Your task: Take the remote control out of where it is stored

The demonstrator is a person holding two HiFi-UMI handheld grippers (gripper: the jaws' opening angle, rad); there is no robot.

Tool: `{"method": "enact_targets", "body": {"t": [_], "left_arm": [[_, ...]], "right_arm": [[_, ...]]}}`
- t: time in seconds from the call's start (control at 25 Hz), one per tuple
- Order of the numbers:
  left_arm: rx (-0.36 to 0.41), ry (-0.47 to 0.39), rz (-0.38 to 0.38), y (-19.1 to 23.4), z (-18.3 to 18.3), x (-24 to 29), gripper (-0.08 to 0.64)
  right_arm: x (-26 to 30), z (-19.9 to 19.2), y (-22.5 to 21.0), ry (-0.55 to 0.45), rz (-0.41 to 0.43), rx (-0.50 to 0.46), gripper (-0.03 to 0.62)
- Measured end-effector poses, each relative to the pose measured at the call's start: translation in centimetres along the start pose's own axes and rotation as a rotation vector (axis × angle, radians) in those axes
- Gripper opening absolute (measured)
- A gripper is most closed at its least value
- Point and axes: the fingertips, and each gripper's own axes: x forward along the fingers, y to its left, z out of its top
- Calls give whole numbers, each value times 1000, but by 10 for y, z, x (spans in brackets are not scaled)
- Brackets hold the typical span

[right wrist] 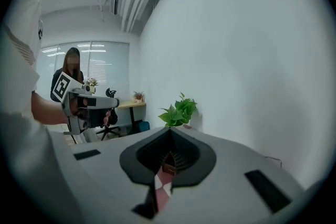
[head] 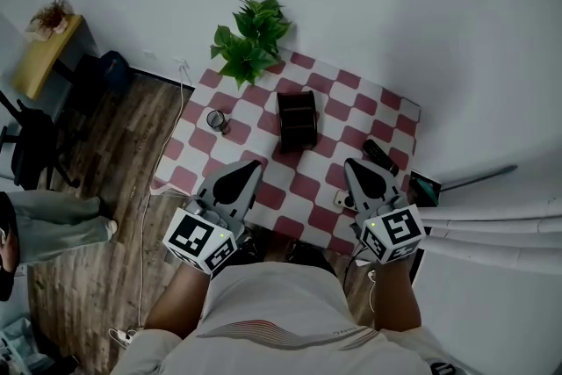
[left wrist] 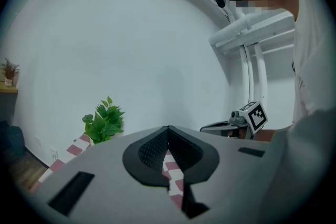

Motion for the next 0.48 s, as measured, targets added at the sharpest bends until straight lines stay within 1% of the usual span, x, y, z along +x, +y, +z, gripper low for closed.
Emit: {"method": "enact_targets", "body": {"t": [0.48], "left_arm": [[-2, -2, 2, 0, -3, 0, 8]], "right_arm": [[-5, 3, -8, 7, -4, 6, 12]]}}
